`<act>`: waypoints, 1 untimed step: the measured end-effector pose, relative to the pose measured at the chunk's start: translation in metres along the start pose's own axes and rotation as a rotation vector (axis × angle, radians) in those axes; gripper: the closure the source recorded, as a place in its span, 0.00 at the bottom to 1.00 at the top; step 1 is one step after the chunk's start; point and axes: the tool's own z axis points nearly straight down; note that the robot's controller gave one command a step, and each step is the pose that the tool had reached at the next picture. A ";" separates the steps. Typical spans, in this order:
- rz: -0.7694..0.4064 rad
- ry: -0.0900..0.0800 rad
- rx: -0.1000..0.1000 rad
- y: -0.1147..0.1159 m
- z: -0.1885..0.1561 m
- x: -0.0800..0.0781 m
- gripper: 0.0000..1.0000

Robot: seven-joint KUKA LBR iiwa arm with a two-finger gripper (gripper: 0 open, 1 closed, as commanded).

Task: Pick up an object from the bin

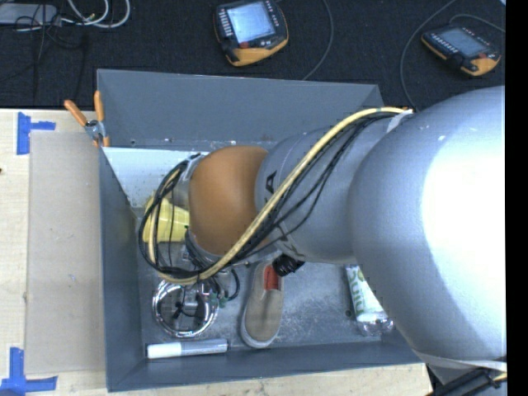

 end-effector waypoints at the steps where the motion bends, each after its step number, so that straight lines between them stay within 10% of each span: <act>1: -0.008 -0.004 -0.003 0.016 0.032 0.004 0.00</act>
Offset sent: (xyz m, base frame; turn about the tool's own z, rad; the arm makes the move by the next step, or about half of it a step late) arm -0.0057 0.0150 -0.0360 -0.0062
